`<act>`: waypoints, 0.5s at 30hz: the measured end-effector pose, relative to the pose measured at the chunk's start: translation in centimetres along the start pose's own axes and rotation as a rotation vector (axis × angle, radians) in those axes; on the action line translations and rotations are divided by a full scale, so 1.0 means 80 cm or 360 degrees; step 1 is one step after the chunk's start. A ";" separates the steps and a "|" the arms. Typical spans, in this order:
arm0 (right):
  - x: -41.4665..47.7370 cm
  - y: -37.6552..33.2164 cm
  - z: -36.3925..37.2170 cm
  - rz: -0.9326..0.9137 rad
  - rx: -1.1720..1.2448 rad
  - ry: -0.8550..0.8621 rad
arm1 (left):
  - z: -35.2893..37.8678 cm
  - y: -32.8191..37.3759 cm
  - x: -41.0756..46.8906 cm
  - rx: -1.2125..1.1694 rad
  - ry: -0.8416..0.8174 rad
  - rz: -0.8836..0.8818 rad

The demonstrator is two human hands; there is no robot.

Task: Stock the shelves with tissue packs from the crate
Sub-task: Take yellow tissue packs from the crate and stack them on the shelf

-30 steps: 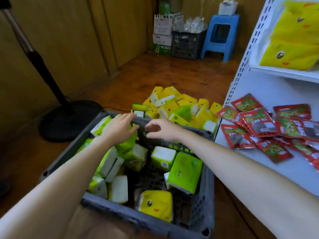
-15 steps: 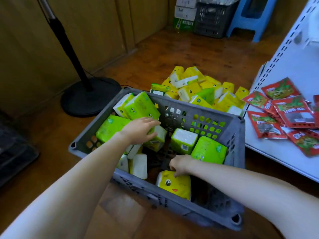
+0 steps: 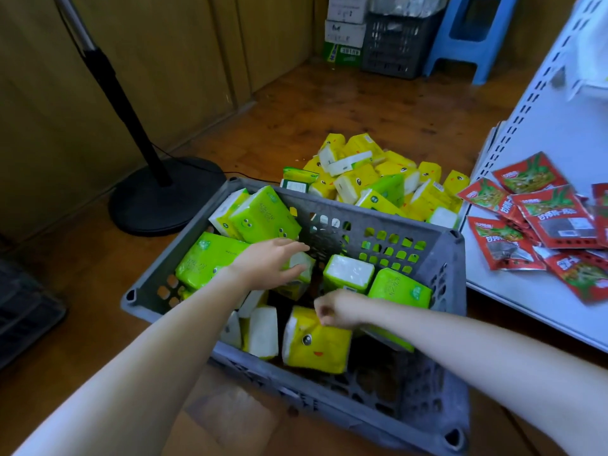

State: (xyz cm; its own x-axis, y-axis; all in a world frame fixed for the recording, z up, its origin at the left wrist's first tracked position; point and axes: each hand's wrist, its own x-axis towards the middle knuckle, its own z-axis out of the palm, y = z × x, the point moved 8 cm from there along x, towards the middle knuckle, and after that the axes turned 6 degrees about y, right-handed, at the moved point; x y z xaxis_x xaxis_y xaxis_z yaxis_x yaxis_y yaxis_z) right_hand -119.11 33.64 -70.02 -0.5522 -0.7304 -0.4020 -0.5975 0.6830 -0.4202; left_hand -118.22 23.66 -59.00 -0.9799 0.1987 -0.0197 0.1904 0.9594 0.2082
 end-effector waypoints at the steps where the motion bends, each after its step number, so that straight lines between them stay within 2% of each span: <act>1: -0.001 -0.001 -0.015 -0.0008 0.0118 0.0040 | -0.001 -0.003 -0.001 -0.0009 0.0000 -0.0025; 6: -0.017 -0.009 -0.098 -0.0059 0.0602 0.0309 | -0.003 -0.015 0.000 -0.0132 -0.0031 -0.0160; 11: -0.029 -0.003 -0.136 -0.0066 0.0978 0.0491 | -0.005 -0.015 0.003 -0.0308 -0.0019 -0.0266; 13: -0.031 0.002 -0.150 -0.0049 0.1090 0.0574 | -0.005 -0.020 0.007 -0.0502 0.0041 -0.0343; 15: -0.032 0.009 -0.165 -0.0019 0.1187 0.0667 | -0.008 -0.023 0.011 -0.0858 0.0122 -0.0487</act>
State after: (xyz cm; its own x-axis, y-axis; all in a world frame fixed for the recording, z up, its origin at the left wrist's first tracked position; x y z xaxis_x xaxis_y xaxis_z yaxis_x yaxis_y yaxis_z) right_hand -125.78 35.93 -58.58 -0.8055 -0.5799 -0.1218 -0.1468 0.3945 -0.9071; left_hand -119.48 21.91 -58.81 -0.9906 -0.1031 -0.0902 -0.1369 0.7305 0.6691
